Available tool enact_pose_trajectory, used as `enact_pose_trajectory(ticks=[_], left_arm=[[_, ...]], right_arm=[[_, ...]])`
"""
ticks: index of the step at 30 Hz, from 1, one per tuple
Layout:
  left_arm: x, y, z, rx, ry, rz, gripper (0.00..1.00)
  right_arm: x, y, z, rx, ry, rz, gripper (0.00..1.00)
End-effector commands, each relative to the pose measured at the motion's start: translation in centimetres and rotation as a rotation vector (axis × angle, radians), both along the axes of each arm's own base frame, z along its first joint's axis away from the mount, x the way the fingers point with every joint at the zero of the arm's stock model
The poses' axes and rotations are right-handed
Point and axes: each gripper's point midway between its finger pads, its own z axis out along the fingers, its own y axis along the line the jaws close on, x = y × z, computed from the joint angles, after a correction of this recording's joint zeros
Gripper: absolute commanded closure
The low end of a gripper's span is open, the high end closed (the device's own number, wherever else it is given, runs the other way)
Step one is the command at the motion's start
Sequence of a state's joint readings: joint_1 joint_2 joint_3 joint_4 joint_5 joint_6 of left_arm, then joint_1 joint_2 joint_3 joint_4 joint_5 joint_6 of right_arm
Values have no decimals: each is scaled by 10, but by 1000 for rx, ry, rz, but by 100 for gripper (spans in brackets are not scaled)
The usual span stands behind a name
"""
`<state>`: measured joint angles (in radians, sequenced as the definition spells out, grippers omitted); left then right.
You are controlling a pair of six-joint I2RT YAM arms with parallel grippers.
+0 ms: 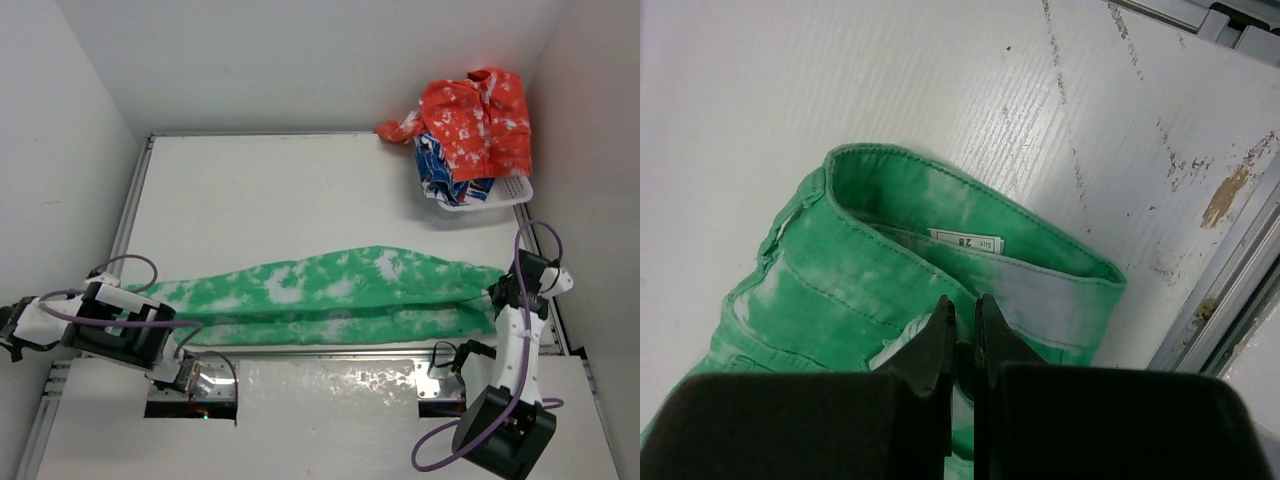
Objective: Fold and stack the trousers
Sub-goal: Fold the trousers
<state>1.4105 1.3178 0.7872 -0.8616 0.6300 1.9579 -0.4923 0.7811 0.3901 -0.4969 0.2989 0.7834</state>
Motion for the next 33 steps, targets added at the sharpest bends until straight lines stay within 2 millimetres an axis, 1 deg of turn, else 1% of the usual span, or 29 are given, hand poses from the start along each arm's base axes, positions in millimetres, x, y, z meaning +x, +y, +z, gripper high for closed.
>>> enact_pose_trajectory(ticks=[1, 2, 3, 4, 5, 6, 8, 9, 11, 13, 15, 16, 17, 18, 19, 20, 21, 22, 23, 24, 25, 26, 27, 28, 29, 30, 31, 32, 33], left_arm=[[17, 49, 50, 283, -71, -167, 100], [22, 51, 59, 264, -109, -134, 100], [24, 59, 75, 287, -124, -129, 100], [26, 62, 81, 281, -144, -112, 100], [28, 66, 86, 283, -154, -98, 100], [29, 73, 97, 305, -163, -86, 100], [27, 78, 100, 297, -158, -61, 100], [26, 78, 99, 296, -154, -52, 100], [21, 77, 94, 290, -140, -45, 100], [17, 72, 83, 279, -111, -59, 100], [12, 67, 71, 260, -88, -62, 100], [6, 67, 66, 263, -65, -63, 100], [1, 61, 55, 244, -45, -73, 100], [-6, 59, 46, 238, -22, -81, 100], [-13, 59, 36, 271, 33, -136, 100], [-20, 49, 18, 249, 67, -161, 100], [-30, 47, 8, 260, 142, -208, 96], [-35, 43, 0, 249, 171, -231, 85], [-39, 36, -6, 225, 196, -244, 59], [-42, 35, -7, 219, 213, -255, 50], [-41, 35, -5, 213, 208, -250, 43], [-39, 40, 2, 211, 194, -243, 34], [-36, 43, 8, 204, 177, -229, 34], [-30, 44, 15, 193, 137, -225, 33], [-26, 44, 31, 165, 114, -228, 32], [-20, 40, 36, 138, 79, -249, 32], [-17, 36, 43, 116, 62, -266, 32], [-15, 25, 49, 68, 49, -277, 35], [-10, 15, 51, 38, 70, -270, 38]], right_arm=[[13, -20, 35, -84, -46, -24, 100], [22, -25, 54, -105, -74, -17, 100], [24, -28, 63, -124, -73, 0, 100], [21, -29, 68, -129, -41, -3, 100], [24, -34, 87, -157, -57, -11, 100], [19, -36, 93, -164, -47, -31, 100], [6, -36, 101, -168, -35, -85, 100], [2, -35, 102, -167, -30, -97, 100], [-13, -32, 95, -163, 20, -114, 100], [-30, -27, 83, -143, 81, -139, 100], [-43, -23, 74, -133, 124, -165, 100], [-51, -19, 67, -120, 152, -166, 100], [-60, -16, 52, -108, 184, -179, 100], [-67, -15, 45, -104, 209, -200, 100], [-79, -11, 30, -93, 259, -216, 82], [-84, -11, 24, -95, 278, -229, 65], [-90, -13, 22, -111, 305, -245, 35], [-94, -14, 20, -120, 325, -251, 24], [-96, -17, 23, -137, 337, -255, 17], [-98, -24, 29, -176, 343, -272, 11], [-93, -29, 40, -203, 319, -276, 10], [-88, -34, 48, -232, 306, -255, 10], [-78, -41, 59, -263, 261, -247, 9], [-63, -44, 76, -279, 199, -221, 10], [-53, -47, 86, -301, 189, -148, 13], [-28, -52, 101, -332, 108, -82, 21], [4, -38, 112, -301, 12, 67, 27], [18, -32, 117, -311, -11, 167, 31], [34, -26, 124, -313, -65, 225, 39]])
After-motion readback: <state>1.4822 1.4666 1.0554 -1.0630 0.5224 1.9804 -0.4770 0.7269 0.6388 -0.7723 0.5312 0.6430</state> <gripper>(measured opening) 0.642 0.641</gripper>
